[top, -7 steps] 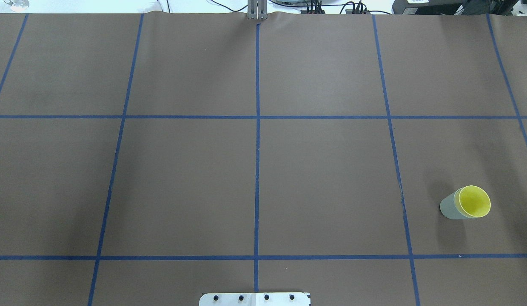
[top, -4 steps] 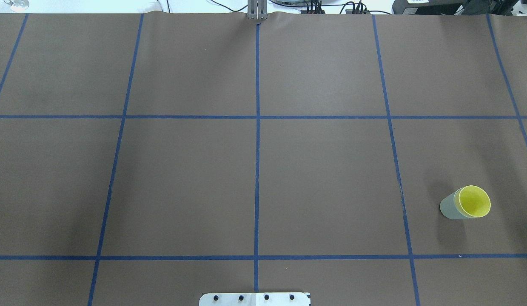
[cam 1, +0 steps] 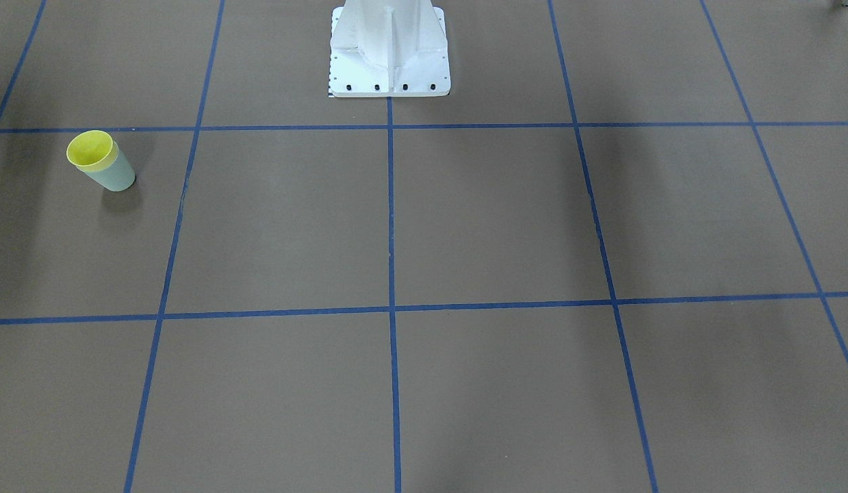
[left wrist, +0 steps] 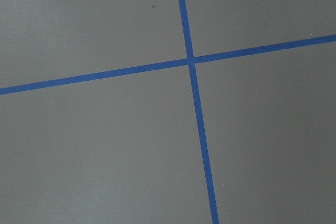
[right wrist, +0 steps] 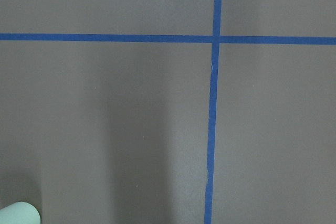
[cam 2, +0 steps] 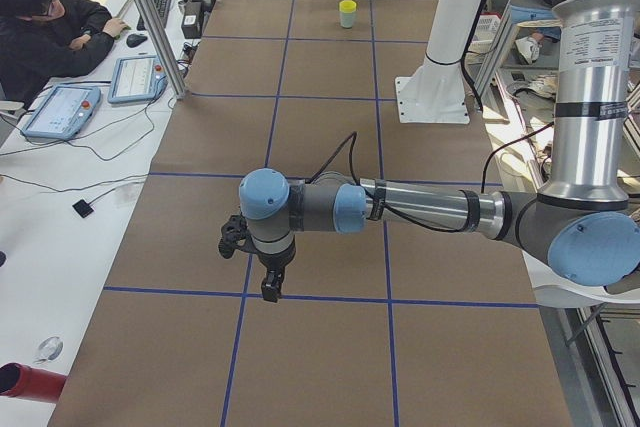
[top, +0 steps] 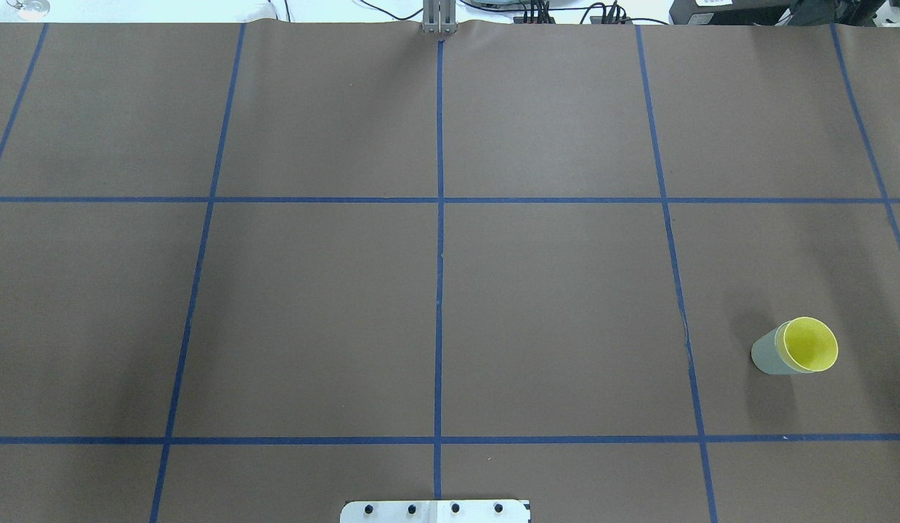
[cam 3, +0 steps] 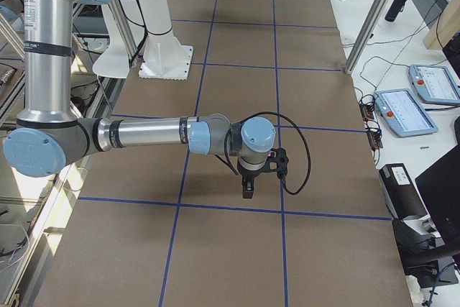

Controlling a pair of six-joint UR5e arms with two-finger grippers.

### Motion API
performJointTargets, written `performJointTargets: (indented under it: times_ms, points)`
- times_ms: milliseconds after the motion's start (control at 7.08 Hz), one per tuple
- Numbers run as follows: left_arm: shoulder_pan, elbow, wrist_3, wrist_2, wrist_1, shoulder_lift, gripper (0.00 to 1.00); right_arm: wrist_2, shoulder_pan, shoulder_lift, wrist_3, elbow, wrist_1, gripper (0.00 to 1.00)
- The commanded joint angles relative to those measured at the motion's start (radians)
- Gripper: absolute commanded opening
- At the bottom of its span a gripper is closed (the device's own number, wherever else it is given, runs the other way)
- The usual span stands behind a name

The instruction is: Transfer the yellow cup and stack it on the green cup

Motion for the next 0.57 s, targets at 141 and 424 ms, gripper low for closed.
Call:
performJointTargets:
  times_ms: [141,424]
  points:
    - [-0.001,0.005,0.004,-0.002,-0.002,-0.004,1.00,-0.002,0.000,0.002,-0.002,-0.001,0.002,1.00]
    - [-0.001,0.006,0.007,-0.002,0.000,-0.005,1.00,-0.005,0.000,0.002,-0.002,-0.002,0.002,1.00]
